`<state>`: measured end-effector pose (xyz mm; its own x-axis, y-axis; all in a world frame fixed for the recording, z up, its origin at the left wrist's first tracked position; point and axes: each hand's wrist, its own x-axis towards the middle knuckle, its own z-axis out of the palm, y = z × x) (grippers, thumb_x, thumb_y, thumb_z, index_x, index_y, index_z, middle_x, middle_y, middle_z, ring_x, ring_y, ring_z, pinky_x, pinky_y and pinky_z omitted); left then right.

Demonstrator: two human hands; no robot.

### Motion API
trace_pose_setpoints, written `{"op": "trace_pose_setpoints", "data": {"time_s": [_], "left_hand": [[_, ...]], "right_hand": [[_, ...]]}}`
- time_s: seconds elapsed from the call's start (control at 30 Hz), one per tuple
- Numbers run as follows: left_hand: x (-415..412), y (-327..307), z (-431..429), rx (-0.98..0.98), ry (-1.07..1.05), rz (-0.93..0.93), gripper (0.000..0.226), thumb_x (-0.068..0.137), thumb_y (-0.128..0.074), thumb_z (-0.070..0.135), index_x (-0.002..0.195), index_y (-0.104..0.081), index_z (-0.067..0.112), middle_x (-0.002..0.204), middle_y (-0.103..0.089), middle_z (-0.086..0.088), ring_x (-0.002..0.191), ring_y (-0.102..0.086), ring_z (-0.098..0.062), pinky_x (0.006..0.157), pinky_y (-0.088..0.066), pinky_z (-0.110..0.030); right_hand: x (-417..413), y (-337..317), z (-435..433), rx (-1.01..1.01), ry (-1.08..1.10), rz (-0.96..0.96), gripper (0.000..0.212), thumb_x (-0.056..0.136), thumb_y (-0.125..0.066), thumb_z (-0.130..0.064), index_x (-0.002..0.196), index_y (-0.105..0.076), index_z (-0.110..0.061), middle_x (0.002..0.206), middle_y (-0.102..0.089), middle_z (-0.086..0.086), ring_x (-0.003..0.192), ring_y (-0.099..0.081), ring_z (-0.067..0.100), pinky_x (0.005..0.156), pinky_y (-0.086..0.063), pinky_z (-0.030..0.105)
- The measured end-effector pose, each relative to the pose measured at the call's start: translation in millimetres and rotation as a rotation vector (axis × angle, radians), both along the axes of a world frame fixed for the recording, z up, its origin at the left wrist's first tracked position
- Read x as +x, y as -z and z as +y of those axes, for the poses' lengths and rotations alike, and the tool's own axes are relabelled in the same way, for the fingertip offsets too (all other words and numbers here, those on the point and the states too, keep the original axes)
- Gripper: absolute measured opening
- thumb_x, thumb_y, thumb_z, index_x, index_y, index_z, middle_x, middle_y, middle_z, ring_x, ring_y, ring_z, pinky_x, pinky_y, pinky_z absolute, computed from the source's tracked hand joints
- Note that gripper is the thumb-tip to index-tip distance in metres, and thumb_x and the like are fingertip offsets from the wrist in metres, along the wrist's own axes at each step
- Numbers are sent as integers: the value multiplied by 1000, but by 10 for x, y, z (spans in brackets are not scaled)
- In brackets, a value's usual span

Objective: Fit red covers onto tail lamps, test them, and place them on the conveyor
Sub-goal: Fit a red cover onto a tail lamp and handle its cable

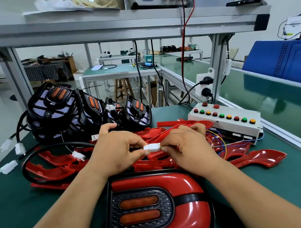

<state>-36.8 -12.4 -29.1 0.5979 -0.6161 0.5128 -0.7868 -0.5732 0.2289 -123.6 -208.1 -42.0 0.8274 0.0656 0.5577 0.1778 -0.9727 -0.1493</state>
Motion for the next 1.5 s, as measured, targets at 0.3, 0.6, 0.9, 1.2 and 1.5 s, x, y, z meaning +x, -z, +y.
{"op": "trace_pose_setpoints", "data": {"time_s": [0.3,0.6,0.9,1.2,1.5], "left_hand": [[19,29,4,-1,45,22,8,73,-81,43,77,-74,40,64,-60,28,75,-55,14,105,0,-11],[21,37,23,-17,28,100,11,77,-79,40,86,-74,44,74,-63,29,86,-58,11,114,-8,-26],[-612,-351,541,372,226,603,125,42,-73,88,135,9,75,137,5,58,136,1,21,118,-11,-32],[-889,-26,721,542,148,381,142,43,-75,78,132,35,63,144,18,38,137,1,6,106,-36,-31],[-540,-90,512,552,51,270,142,52,-75,66,118,50,53,147,21,30,140,15,1,118,-12,-23]], "right_hand": [[78,21,-21,41,-79,74,13,92,-62,-30,90,-74,-28,85,-65,-10,91,-57,9,85,-22,38],[107,53,-9,-2,-45,49,15,93,-59,-35,93,-73,-31,88,-64,-11,93,-55,11,77,-16,34],[130,101,-118,-48,115,19,26,96,-49,-40,81,-66,-26,81,-56,-11,84,-48,11,72,-10,33],[178,97,-121,-72,111,38,23,96,-49,-38,92,-71,-35,90,-61,-13,93,-52,12,73,-10,32],[275,-60,-315,-43,284,92,28,95,-50,-29,113,-69,-19,112,-67,2,107,-57,24,93,-43,34]]}}
